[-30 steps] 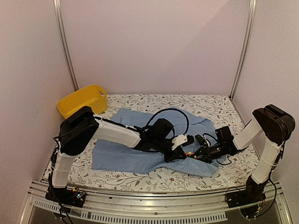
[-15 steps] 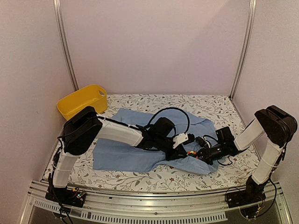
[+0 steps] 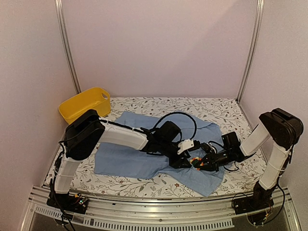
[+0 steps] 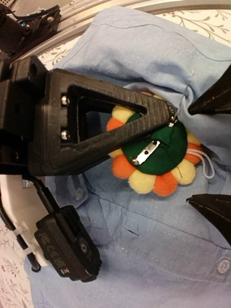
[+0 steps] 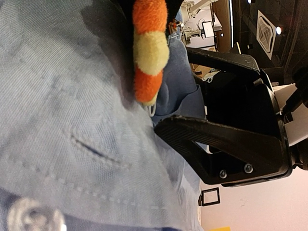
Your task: Pin the brooch onto the clothing
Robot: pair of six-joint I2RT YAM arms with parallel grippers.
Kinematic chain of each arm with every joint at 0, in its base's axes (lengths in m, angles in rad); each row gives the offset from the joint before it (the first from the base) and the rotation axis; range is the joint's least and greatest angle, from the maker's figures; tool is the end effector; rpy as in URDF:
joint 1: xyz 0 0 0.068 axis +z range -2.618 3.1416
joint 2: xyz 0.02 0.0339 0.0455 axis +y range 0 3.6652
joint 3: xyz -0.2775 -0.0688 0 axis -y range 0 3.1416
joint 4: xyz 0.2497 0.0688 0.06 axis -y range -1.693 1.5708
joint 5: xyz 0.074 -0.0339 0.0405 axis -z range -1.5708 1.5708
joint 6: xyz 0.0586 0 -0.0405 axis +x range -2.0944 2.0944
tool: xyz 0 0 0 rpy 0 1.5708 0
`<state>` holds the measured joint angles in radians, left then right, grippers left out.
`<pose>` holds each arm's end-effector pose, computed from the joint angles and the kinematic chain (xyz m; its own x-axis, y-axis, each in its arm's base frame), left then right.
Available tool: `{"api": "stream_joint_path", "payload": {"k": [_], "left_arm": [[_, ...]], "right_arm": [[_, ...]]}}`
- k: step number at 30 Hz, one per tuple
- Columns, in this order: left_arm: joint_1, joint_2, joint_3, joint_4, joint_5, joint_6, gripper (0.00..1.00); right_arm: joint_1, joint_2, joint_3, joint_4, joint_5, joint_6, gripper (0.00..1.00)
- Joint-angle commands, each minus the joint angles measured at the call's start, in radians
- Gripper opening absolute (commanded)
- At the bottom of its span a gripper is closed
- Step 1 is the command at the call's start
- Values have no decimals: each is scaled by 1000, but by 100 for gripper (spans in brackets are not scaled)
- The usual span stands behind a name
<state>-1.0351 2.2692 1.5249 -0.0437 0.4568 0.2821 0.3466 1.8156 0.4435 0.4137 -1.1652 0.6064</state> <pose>0.2391 -0.4535 0.1113 -0.0885 0.6386 -0.7644 0.9945 0.0134 -0.1040 0.2180 0.1360 0.0703 -0.9919 -0.1192 -0.0438 -0.0797 0.3159 0.9454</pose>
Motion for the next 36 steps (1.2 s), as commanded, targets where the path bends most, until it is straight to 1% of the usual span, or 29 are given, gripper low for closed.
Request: {"api": "stream_joint_path", "payload": {"k": [1, 5, 10, 13, 16, 18, 20, 22, 24, 25, 26, 30, 33, 36], "left_arm": [[-14, -15, -10, 1, 10, 29, 57], [-19, -54, -51, 21, -58, 104, 59], [-22, -141, -177, 189, -98, 254, 62], [-22, -141, -171, 178, -92, 314, 62], [-26, -146, -180, 178, -72, 336, 61], [-32, -156, -190, 190, -62, 342, 56], [-42, -167, -200, 194, -46, 356, 46], [-52, -178, -207, 190, -22, 379, 39], [-57, -183, -205, 164, -1, 393, 33], [-57, -186, -202, 150, 1, 394, 32], [-58, -190, -202, 141, 2, 394, 33], [-57, -208, -207, 129, 6, 396, 45], [-62, -204, -215, 129, 11, 406, 46], [-74, -186, -234, 156, -16, 444, 48]], "right_arm": [[8, 32, -21, 4, 13, 4, 0], [9, 40, -22, 12, 15, 1, 0], [8, 66, -26, 27, 13, -5, 0], [8, 73, -26, 33, 18, -3, 0], [9, 79, -31, 43, 22, 0, 0], [9, 81, -35, 49, 25, 4, 0], [9, 85, -37, 52, 27, 6, 0], [8, 88, -36, 54, 30, 6, 0], [9, 91, -35, 56, 30, 6, 0], [9, 93, -35, 58, 31, 6, 0], [9, 95, -34, 60, 30, 6, 0], [11, 100, -33, 65, 31, 7, 0], [10, 102, -36, 65, 35, 7, 0], [16, 109, -39, 69, 41, 6, 0]]}}
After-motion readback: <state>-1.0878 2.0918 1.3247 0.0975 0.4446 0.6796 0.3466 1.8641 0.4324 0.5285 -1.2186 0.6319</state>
